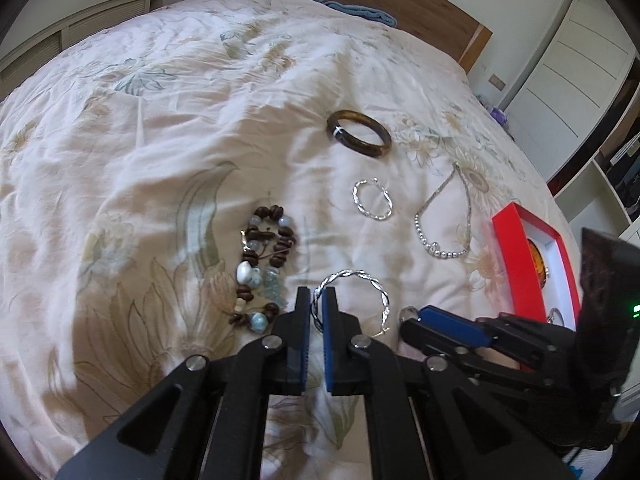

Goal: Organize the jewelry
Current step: 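Grasp the twisted silver hoop earring with the left tool while the right tool grasps a silver ring, then carry the hoop earring and silver ring into the red box and release both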

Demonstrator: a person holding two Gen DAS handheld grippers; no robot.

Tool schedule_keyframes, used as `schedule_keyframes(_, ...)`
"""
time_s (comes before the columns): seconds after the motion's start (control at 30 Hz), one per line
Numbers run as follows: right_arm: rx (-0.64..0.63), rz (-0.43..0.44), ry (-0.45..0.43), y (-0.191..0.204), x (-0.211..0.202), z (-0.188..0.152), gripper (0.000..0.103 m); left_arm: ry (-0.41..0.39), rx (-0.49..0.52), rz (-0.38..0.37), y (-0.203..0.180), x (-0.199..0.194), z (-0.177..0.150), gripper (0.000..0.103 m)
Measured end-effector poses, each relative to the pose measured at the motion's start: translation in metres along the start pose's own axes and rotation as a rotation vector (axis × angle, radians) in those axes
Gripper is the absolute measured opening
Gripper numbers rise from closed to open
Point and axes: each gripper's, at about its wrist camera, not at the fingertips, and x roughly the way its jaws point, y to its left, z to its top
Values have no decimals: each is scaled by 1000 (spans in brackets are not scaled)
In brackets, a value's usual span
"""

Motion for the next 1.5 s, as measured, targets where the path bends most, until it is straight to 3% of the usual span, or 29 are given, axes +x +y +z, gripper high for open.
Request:
schedule_keyframes(0.53, -78, -88, 33, 15, 19, 0, 20, -39, -6, 26, 3, -32, -1, 5)
schedule_keyframes(0.87, -14, -61, -79, 12, -37, -6, 20, -70, 22, 34, -14, -62, -4, 5)
schedule_keyframes(1.13, 52, -113, -165, -27, -106, -18, 20, -56, 112, -33, -76, -60, -6, 5)
schedule_keyframes(1.5, 200, -298, -167, -169, -156, -52, 20, 26, 277, -170, -222, 3, 4, 5)
